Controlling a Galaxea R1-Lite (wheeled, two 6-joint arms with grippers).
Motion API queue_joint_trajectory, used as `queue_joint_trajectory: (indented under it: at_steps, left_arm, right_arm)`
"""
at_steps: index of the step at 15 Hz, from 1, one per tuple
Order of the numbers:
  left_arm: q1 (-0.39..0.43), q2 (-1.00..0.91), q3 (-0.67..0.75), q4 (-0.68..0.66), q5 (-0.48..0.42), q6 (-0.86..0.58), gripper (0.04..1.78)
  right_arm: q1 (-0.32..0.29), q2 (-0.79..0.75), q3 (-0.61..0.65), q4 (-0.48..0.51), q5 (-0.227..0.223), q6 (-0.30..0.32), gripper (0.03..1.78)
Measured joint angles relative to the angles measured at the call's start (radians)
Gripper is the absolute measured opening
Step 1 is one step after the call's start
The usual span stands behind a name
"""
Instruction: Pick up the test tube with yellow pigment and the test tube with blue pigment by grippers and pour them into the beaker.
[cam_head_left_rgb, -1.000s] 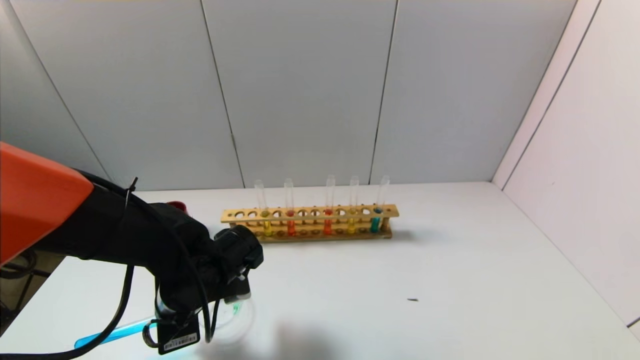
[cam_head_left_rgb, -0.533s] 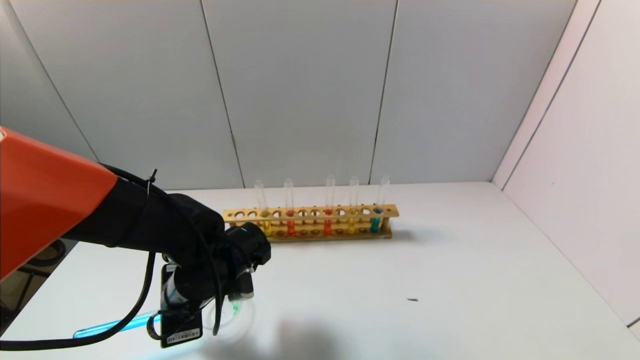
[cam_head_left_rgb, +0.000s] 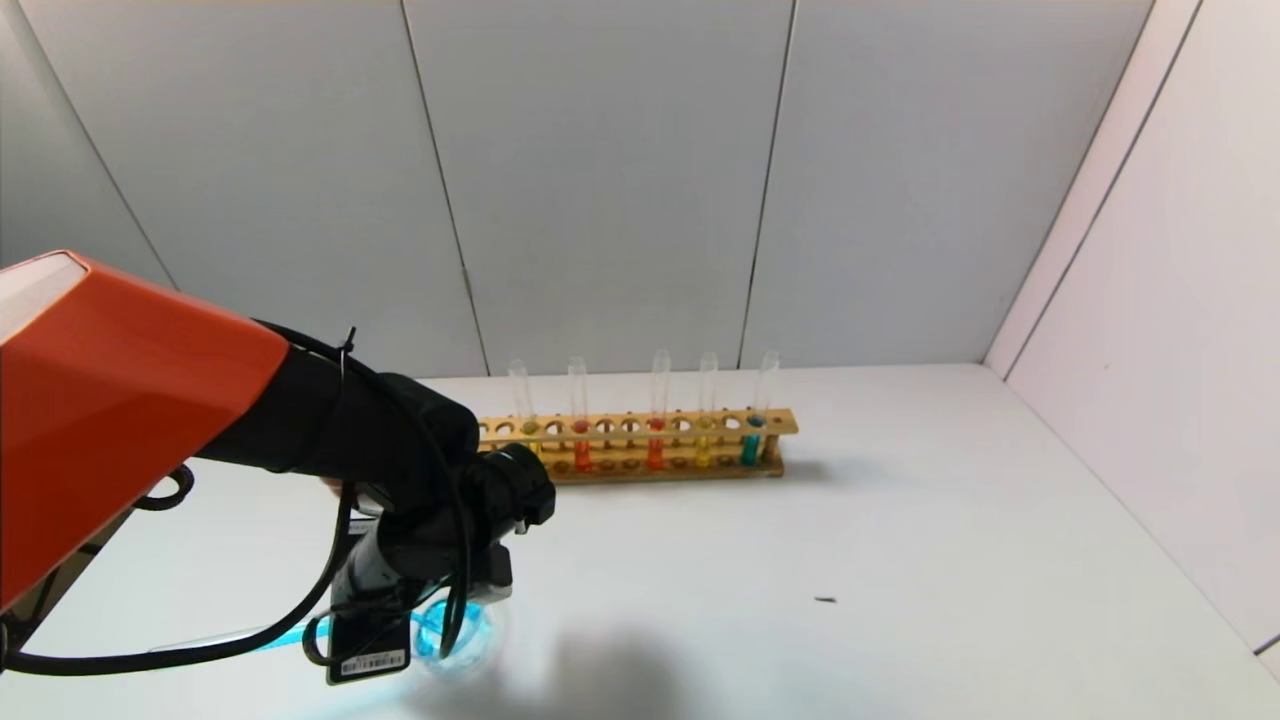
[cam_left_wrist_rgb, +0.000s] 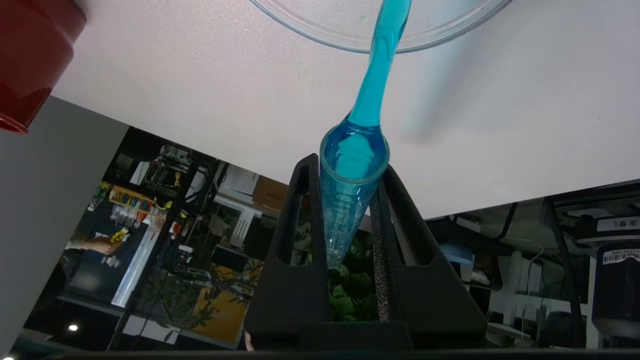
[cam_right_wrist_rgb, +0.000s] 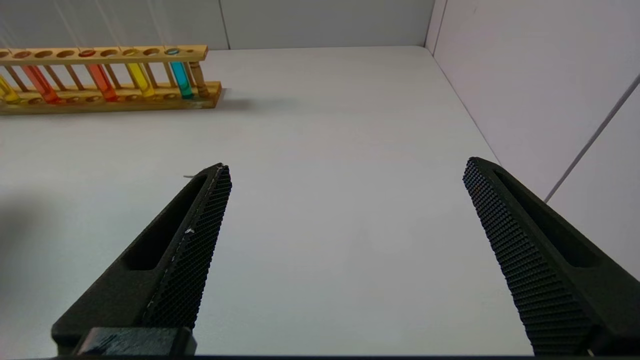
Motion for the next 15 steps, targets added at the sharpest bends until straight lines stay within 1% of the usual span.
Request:
queue_joint_trajectory:
  at_steps: [6, 9, 11, 15]
  left_arm:
    - [-0.006, 0.042, -0.1, 0.124, 0.017, 0.0, 0.3]
    - [-0.017, 0.066, -0.141, 0.146, 0.021, 0.0, 0.3]
    - [-0.023, 0.084, -0.16, 0.192, 0.034, -0.002, 0.3]
    - [-0.038, 0.123, -0.191, 0.214, 0.038, -0.002, 0.3]
  right_arm:
    - [0.0, 0.0, 0.0, 0.0, 0.0, 0.0, 1.7]
    - [0.0, 0.0, 0.0, 0.0, 0.0, 0.0, 1.7]
    - [0.0, 0.0, 0.0, 0.0, 0.0, 0.0, 1.7]
    - [0.0, 0.0, 0.0, 0.0, 0.0, 0.0, 1.7]
